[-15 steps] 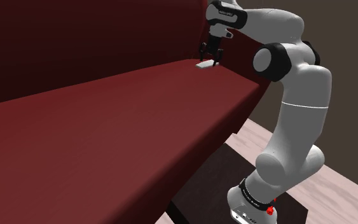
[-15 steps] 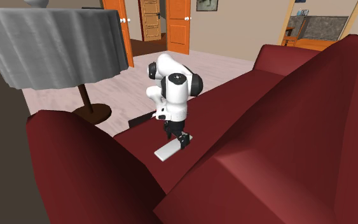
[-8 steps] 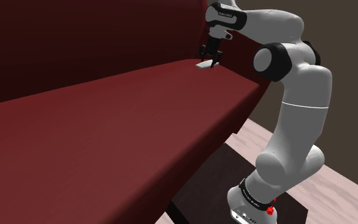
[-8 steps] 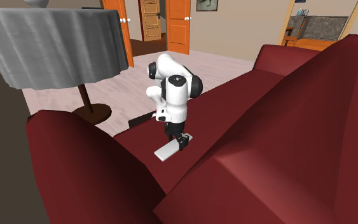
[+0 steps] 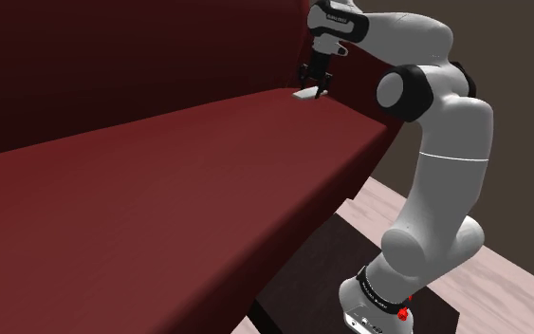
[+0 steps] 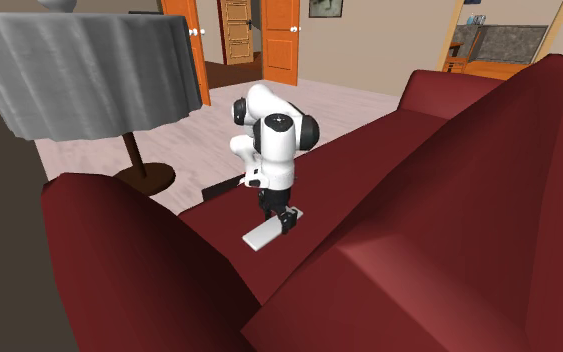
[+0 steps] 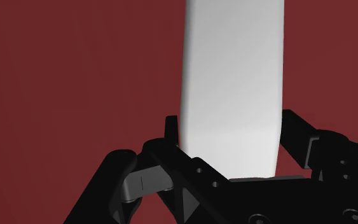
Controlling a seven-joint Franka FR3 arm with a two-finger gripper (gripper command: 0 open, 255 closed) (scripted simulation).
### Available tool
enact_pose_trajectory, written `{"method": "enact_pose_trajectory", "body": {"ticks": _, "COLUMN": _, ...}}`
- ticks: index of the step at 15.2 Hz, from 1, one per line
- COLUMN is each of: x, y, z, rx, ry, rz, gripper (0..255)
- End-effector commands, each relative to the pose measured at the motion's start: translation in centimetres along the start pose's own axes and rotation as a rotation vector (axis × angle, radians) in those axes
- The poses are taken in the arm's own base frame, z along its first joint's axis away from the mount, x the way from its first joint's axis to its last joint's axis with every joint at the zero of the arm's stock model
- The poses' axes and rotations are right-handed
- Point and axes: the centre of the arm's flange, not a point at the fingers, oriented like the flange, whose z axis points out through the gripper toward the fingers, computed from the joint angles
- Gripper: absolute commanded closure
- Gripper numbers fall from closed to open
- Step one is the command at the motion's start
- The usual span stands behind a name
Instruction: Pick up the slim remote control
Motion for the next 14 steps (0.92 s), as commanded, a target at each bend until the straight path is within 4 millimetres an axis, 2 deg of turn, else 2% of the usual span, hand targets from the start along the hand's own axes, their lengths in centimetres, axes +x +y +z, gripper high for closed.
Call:
{"method": "enact_pose_trajectory", "body": {"ticks": 1, "x": -0.1, "y": 0.1, "z": -1.0, "rx": 0.000, "ry": 0.000, "rz": 0.000, "gripper": 255}}
{"method": "enact_pose_trajectory", "body": {"ticks": 12, "x": -0.1, "y": 0.4, "z": -6.8, "rx": 0.000, "ry": 0.000, "rz": 0.000, "gripper": 255}}
{"method": "enact_pose_trajectory", "body": {"ticks": 14, "x": -0.1, "y": 0.4, "z": -6.8, "rx": 0.000, "ry": 0.000, "rz": 0.000, "gripper": 255}}
